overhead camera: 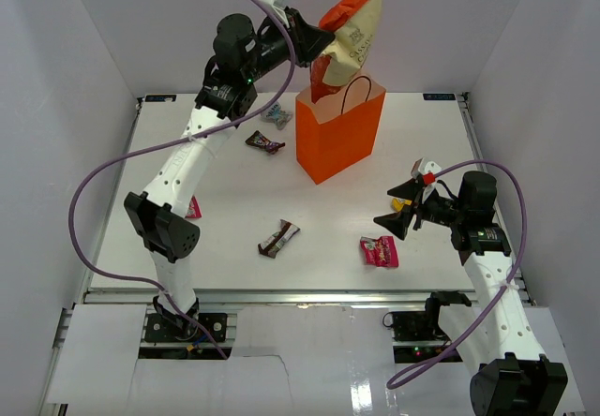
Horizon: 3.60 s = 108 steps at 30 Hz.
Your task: Place the snacks into the paper bag
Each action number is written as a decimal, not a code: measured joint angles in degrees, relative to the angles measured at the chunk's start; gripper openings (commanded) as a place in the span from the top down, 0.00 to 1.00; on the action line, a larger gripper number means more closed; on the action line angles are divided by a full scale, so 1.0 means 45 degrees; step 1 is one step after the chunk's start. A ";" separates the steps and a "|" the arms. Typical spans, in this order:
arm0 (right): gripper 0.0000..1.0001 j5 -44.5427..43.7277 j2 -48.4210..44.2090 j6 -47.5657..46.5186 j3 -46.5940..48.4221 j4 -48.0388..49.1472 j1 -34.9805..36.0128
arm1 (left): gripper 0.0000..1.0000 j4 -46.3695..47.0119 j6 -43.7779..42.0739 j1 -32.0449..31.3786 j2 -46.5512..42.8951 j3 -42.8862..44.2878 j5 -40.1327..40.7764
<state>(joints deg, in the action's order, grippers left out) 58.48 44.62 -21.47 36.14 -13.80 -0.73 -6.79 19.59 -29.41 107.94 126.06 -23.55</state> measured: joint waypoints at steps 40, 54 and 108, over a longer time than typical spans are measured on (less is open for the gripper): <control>0.10 -0.0063 0.0121 -0.0151 0.0000 -0.0078 0.0000 | 0.07 0.0141 0.0505 0.0515 -0.0544 -0.1724 -0.0083; 0.03 -0.3677 0.3065 -0.2739 0.2778 -0.3949 0.1384 | 0.02 -0.1554 -0.1200 0.0544 -1.1142 -1.1288 0.3444; 0.92 -0.7363 0.7664 -1.0316 0.0903 -0.3959 0.5518 | 0.02 -0.3011 -0.1486 0.0549 -1.5635 -1.9161 0.3701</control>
<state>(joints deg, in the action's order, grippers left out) 25.34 79.11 -67.90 40.21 -31.62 24.10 -20.34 12.91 -26.94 37.58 39.83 -6.90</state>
